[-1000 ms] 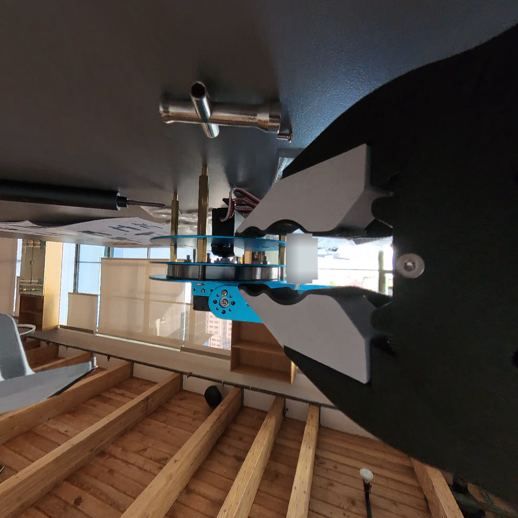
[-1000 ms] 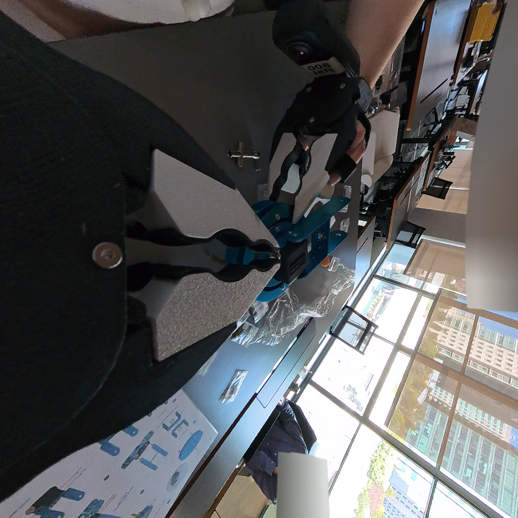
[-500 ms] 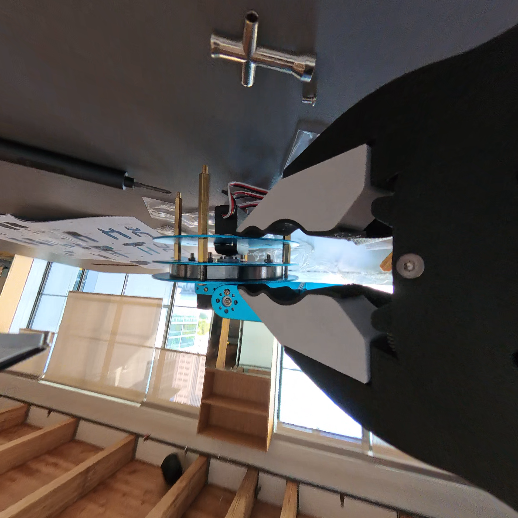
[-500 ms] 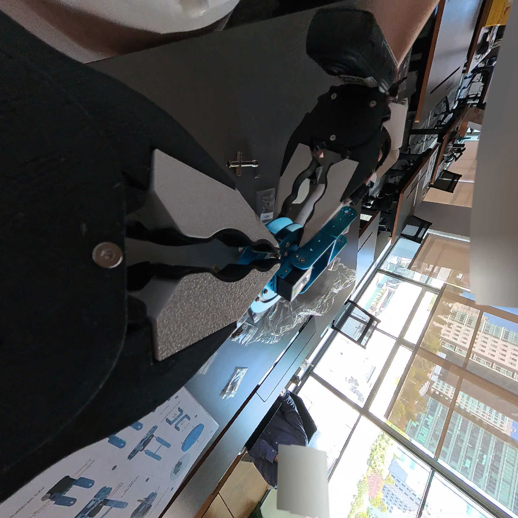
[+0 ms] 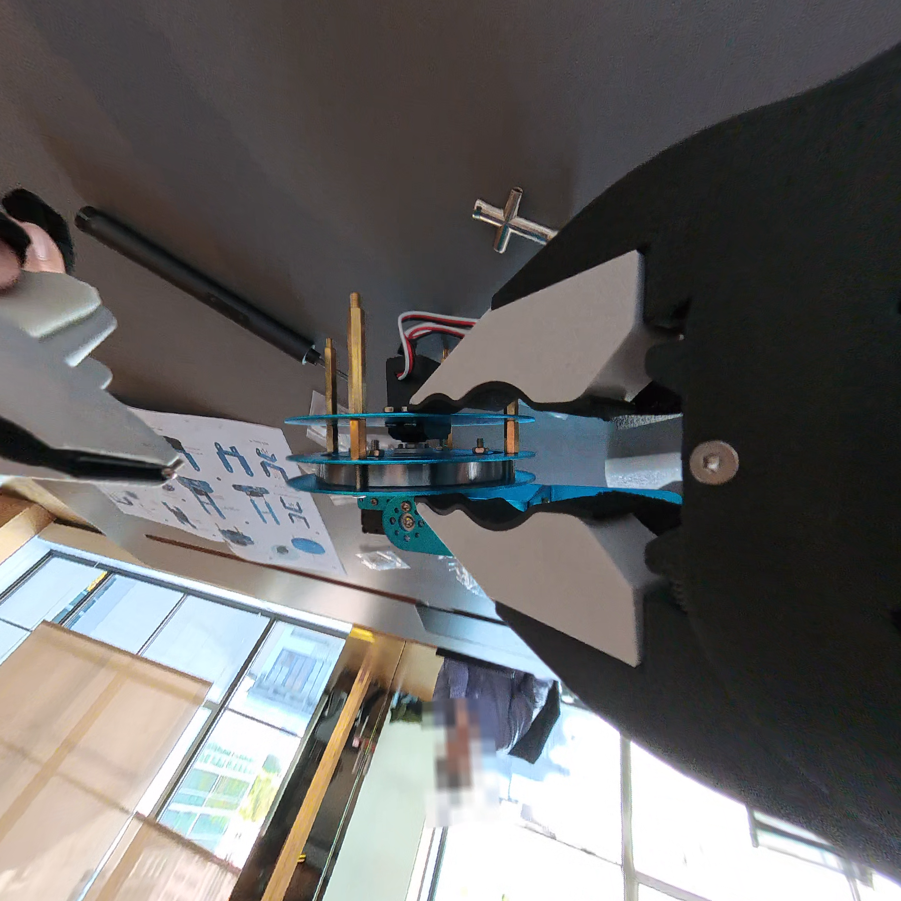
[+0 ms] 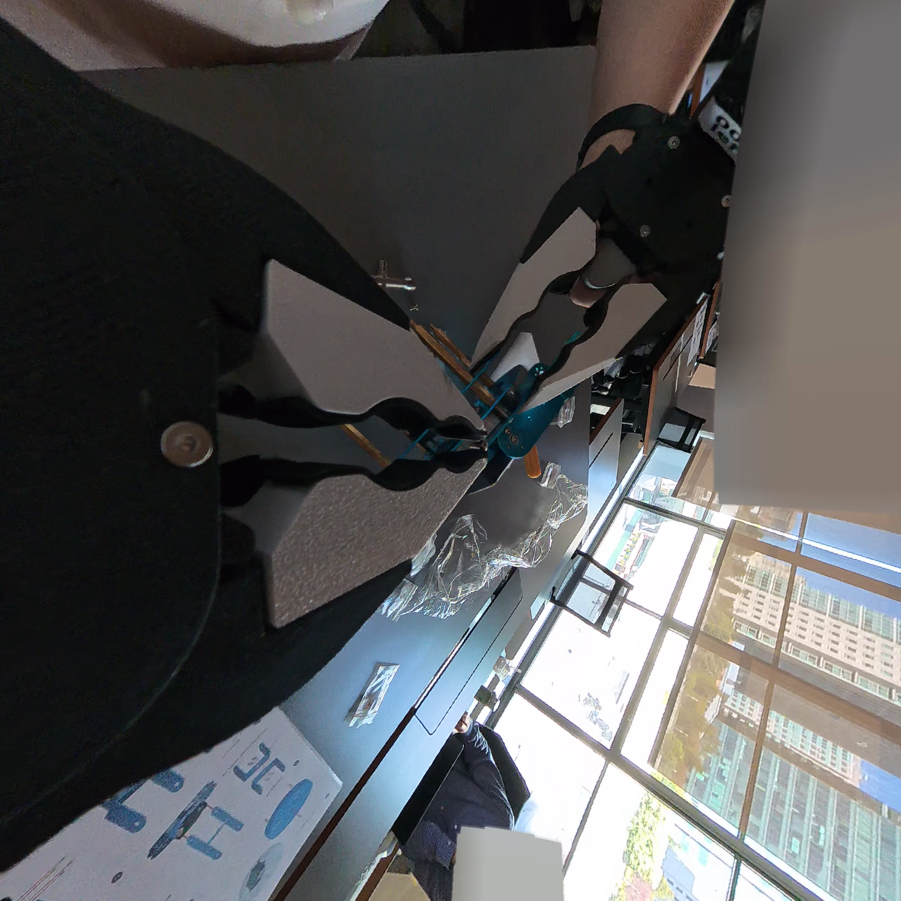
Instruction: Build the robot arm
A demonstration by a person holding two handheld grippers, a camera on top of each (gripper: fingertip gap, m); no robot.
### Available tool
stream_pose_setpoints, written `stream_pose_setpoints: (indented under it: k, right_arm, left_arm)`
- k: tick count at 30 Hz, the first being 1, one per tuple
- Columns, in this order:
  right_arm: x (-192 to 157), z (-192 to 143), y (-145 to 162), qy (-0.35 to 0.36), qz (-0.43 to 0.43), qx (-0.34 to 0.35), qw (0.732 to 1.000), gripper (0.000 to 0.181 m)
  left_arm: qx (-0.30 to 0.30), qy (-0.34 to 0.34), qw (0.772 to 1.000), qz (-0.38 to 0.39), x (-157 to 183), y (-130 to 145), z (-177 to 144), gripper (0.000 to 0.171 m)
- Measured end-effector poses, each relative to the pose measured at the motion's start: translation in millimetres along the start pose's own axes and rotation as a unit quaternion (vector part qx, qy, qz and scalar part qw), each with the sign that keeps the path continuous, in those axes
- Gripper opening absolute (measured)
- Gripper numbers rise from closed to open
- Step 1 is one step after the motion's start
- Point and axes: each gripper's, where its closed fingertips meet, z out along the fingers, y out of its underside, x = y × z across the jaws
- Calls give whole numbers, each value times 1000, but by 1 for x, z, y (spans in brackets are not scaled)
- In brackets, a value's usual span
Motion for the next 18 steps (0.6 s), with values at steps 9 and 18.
stream_pose_setpoints:
  k: [9, 18]
  right_arm:
    - [15, 9, -5, -32, 48, 31, 998, 2]
    - [48, 19, 9, -71, 142, 50, 986, 2]
  left_arm:
    - [18, 86, 993, -74, -3, -2, 7, 30]
    - [44, 187, 973, -125, 0, -3, 16, 30]
